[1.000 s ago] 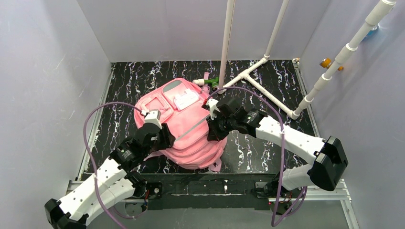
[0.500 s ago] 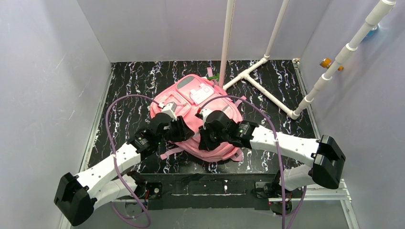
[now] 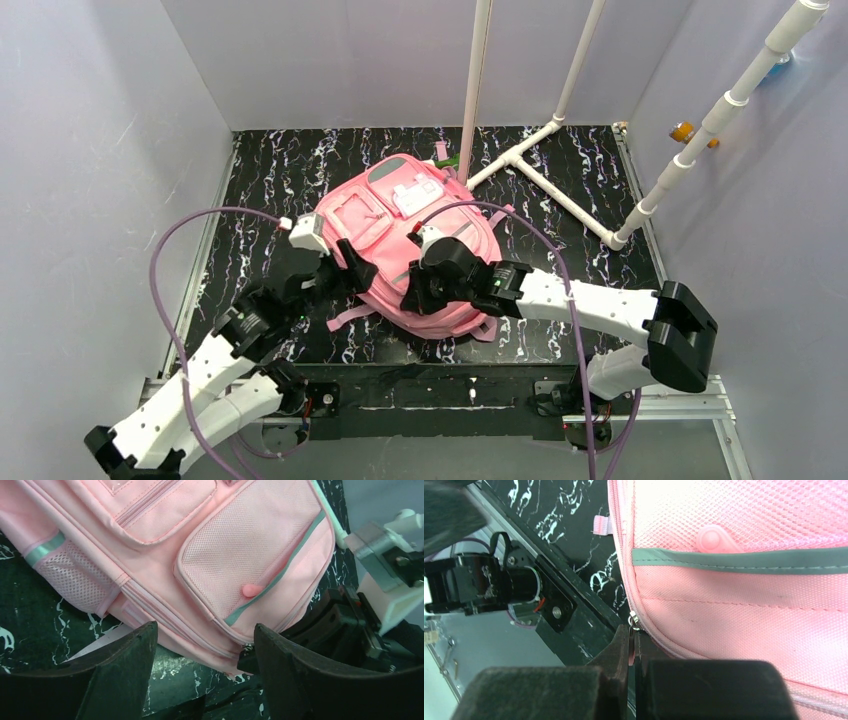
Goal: Pack the student bag
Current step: Unzip the student bag at the center of the board, then pick up the stationery from the center of the board, then place the stationery in the student bag.
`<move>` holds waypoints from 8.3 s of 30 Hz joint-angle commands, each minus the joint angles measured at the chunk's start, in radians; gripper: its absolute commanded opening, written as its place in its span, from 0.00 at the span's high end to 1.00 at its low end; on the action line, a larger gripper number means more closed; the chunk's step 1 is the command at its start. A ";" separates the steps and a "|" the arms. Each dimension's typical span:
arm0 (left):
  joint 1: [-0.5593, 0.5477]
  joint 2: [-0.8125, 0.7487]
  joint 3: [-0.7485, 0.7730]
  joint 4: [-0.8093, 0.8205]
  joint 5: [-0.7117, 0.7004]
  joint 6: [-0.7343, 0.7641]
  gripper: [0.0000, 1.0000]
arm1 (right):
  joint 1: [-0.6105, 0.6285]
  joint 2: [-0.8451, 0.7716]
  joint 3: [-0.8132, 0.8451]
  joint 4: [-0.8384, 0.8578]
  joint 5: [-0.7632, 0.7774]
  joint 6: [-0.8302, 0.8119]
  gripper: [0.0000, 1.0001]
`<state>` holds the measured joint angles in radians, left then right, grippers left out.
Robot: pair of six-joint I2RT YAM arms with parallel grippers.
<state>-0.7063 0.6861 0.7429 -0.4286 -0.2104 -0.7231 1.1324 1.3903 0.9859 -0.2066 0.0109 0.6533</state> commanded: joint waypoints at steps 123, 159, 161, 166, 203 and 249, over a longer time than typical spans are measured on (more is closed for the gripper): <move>0.137 0.176 0.131 0.040 0.698 0.183 0.17 | -1.473 -0.388 -0.228 -0.561 0.572 0.014 0.14; -0.138 0.394 0.368 -0.040 0.531 0.230 0.17 | -1.048 -0.262 0.028 -0.359 -0.356 -0.256 0.99; -0.192 0.440 0.417 -0.062 0.413 0.253 0.19 | -1.024 -0.274 0.039 -0.353 -0.366 -0.257 0.99; -0.431 0.641 0.625 -0.249 -0.159 0.465 0.21 | -1.021 -0.352 -0.004 -0.325 -0.388 -0.265 0.99; -0.529 0.971 0.815 -0.317 -0.466 0.622 0.50 | -1.022 -0.556 -0.144 -0.343 -0.365 -0.290 0.99; -0.353 0.842 0.862 -0.346 -0.135 0.586 1.00 | -1.021 -0.544 -0.072 -0.282 -0.683 -0.135 0.99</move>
<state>-1.0988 1.6115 1.5650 -0.7532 -0.4171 -0.0956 0.1116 0.8558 0.8791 -0.5961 -0.5129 0.4202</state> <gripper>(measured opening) 0.084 0.537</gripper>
